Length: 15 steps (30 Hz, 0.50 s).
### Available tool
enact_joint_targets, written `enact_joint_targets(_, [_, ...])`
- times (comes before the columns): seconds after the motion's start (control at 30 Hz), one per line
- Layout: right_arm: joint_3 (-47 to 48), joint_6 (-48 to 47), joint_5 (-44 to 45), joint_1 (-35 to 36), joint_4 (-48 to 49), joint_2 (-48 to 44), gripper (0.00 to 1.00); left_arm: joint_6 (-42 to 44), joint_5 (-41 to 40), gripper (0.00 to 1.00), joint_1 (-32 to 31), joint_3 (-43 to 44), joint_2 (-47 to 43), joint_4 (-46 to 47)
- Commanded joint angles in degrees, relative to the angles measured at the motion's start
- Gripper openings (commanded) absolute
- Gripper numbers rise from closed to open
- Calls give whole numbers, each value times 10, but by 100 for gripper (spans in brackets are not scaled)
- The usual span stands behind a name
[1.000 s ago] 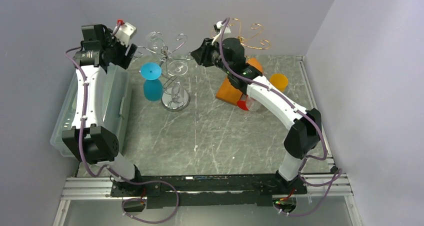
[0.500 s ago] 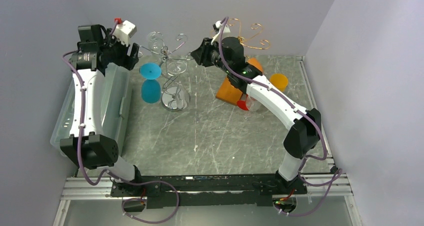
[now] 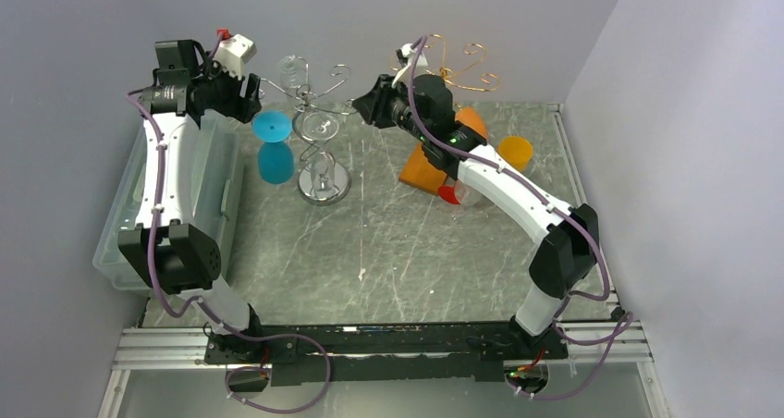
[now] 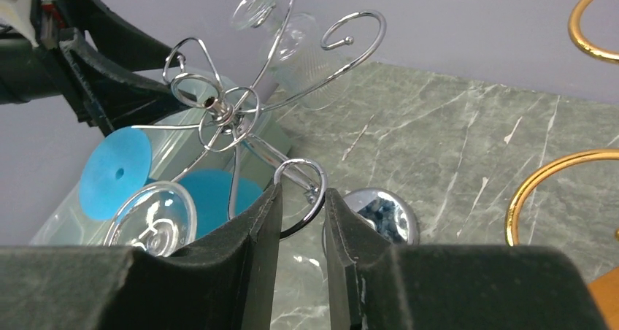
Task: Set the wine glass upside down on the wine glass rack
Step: Adjust the wine rack at the center of the board.
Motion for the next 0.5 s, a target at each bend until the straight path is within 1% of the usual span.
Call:
enact_joint_targets(0.0, [-20,1,-18,21,-3,-30,27,-11,5,73,-1,48,14,52])
enact_joint_targets(0.13, [-34,1,-13,30,-3,-41,27,-8,8,73,-1,69,30,49])
enact_joint_targets(0.47, [-65,8,-12,55,22,-51,26,10,3,73,-1,81,49,63])
